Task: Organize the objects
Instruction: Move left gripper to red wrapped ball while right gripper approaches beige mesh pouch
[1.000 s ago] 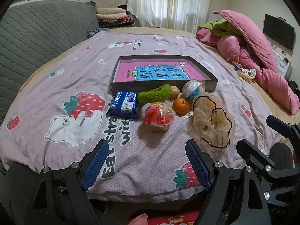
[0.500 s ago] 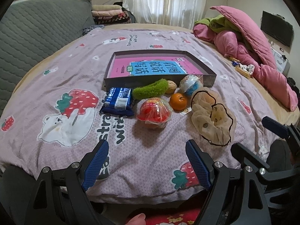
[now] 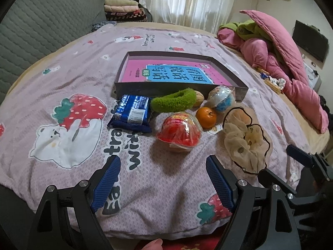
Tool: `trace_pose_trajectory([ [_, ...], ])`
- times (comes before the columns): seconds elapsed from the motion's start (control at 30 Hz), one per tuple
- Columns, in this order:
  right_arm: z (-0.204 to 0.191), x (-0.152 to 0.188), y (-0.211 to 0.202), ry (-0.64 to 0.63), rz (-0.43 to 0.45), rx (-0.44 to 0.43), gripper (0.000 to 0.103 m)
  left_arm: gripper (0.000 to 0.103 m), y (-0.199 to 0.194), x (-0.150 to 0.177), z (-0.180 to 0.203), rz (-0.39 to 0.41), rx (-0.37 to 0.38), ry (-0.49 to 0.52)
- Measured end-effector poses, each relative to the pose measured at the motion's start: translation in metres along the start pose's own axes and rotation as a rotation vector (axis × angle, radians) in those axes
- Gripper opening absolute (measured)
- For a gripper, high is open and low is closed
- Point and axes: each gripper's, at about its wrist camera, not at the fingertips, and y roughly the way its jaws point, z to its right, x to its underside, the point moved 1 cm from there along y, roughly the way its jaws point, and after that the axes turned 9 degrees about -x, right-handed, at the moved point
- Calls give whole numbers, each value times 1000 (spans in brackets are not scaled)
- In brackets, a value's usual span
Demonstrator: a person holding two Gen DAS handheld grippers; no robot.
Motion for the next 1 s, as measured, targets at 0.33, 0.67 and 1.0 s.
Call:
trace_pose_trajectory([
  [0.33, 9, -5, 22, 43, -21, -19, 93, 85, 18, -10, 1, -10, 20, -13],
  [0.67, 12, -9, 38, 42, -35, -19, 93, 85, 34, -23, 12, -26, 42, -6],
  [1.0, 22, -10, 54, 81, -70, -17, 90, 85, 51, -26, 20, -76, 50, 0],
])
